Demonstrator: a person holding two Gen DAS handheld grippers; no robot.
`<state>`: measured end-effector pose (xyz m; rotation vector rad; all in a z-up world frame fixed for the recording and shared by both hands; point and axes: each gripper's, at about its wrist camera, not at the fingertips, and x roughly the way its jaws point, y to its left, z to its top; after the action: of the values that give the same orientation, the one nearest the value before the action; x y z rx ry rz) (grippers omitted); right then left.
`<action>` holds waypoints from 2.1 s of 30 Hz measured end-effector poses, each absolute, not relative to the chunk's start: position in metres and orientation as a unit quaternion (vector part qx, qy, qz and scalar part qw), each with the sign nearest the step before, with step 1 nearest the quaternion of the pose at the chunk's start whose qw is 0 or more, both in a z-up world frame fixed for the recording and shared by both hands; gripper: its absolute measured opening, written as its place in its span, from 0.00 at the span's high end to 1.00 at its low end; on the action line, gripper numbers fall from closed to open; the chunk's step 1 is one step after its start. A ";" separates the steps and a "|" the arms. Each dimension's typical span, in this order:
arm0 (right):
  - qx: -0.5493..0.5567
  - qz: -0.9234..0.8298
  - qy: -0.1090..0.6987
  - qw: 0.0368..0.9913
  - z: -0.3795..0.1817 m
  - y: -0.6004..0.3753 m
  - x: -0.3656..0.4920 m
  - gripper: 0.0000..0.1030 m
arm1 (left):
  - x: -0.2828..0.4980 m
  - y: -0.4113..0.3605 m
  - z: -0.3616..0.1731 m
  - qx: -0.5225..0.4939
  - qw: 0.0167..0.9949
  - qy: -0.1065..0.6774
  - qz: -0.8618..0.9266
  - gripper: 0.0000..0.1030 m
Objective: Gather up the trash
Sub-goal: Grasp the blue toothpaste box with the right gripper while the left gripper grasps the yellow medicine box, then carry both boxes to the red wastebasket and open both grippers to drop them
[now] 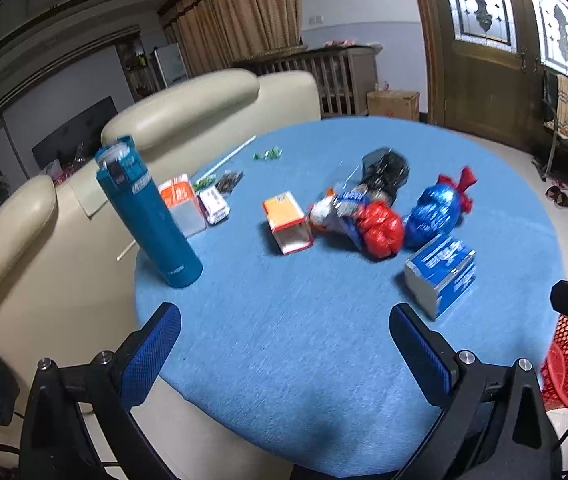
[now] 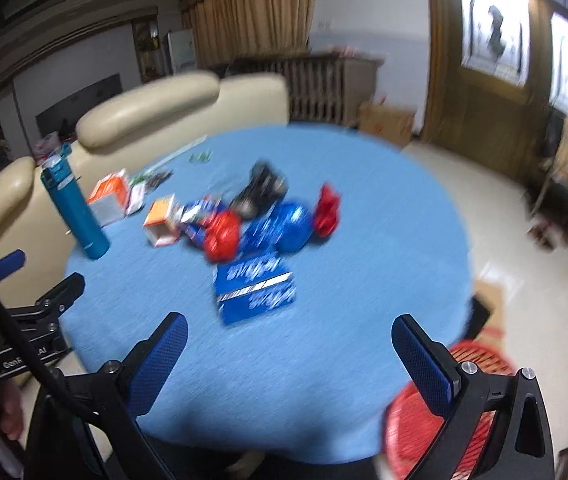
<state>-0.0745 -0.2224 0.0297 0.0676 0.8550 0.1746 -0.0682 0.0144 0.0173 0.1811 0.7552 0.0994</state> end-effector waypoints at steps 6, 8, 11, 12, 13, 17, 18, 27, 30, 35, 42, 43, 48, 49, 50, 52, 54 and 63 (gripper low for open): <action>0.136 0.132 0.502 0.844 -0.021 -0.224 -0.020 0.00 | -0.050 0.036 -0.006 0.070 0.912 0.399 0.064 0.00; 0.158 0.135 0.522 0.827 -0.033 -0.218 -0.001 0.00 | -0.043 0.045 -0.010 0.065 0.910 0.404 0.069 0.00; 0.194 0.118 0.546 0.806 -0.048 -0.210 0.028 0.00 | -0.031 0.058 -0.012 0.062 0.908 0.406 0.079 0.00; 0.202 0.114 0.552 0.801 -0.051 -0.208 0.037 0.00 | -0.027 0.062 -0.011 0.061 0.909 0.405 0.083 0.00; 0.200 0.102 0.561 0.797 -0.055 -0.202 0.046 0.00 | -0.020 0.067 -0.009 0.057 0.909 0.405 0.087 0.00; 0.199 0.067 0.581 0.786 -0.065 -0.186 0.070 0.00 | 0.013 0.081 -0.006 0.052 0.908 0.405 0.094 0.00; 0.195 0.061 0.583 0.786 -0.066 -0.182 0.073 0.00 | 0.023 0.083 -0.005 0.052 0.909 0.403 0.095 0.00; 0.122 0.001 0.579 0.806 -0.074 -0.156 0.091 0.00 | 0.114 0.080 -0.016 0.005 0.899 0.434 0.054 0.00; 0.106 -0.004 0.570 0.815 -0.076 -0.152 0.093 0.00 | 0.145 0.083 -0.023 -0.031 0.886 0.460 0.054 0.00; 0.079 -0.002 0.553 0.829 -0.073 -0.146 0.090 0.06 | 0.182 0.078 -0.045 -0.071 0.855 0.511 0.049 0.00; 0.063 0.025 0.535 0.842 -0.069 -0.152 0.080 0.16 | 0.195 0.076 -0.068 -0.089 0.827 0.553 0.039 0.41; 0.067 0.028 0.535 0.842 -0.068 -0.156 0.078 0.17 | 0.194 0.076 -0.072 -0.092 0.823 0.559 0.035 0.45; 0.077 0.036 0.528 0.845 -0.063 -0.180 0.067 0.27 | 0.175 0.078 -0.082 -0.088 0.822 0.562 0.017 0.54; 0.091 0.039 0.530 0.842 -0.063 -0.189 0.066 0.28 | 0.168 0.079 -0.081 -0.087 0.824 0.560 0.014 0.54; 0.102 0.042 0.531 0.840 -0.064 -0.195 0.066 0.29 | 0.163 0.080 -0.081 -0.087 0.824 0.560 0.011 0.54; 0.113 0.043 0.531 0.839 -0.064 -0.206 0.062 0.30 | 0.147 0.079 -0.078 -0.083 0.826 0.557 0.000 0.54; 0.124 0.048 0.529 0.838 -0.066 -0.220 0.056 0.31 | 0.127 0.073 -0.076 -0.066 0.832 0.551 -0.012 0.54; 0.170 0.047 0.524 0.834 -0.071 -0.277 0.022 0.37 | 0.033 0.027 -0.059 -0.023 0.844 0.530 -0.082 0.54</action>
<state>0.0222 -0.2769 -0.0708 0.3593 1.1093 0.0988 0.0330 0.0269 -0.0591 -0.0482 1.1195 -0.1735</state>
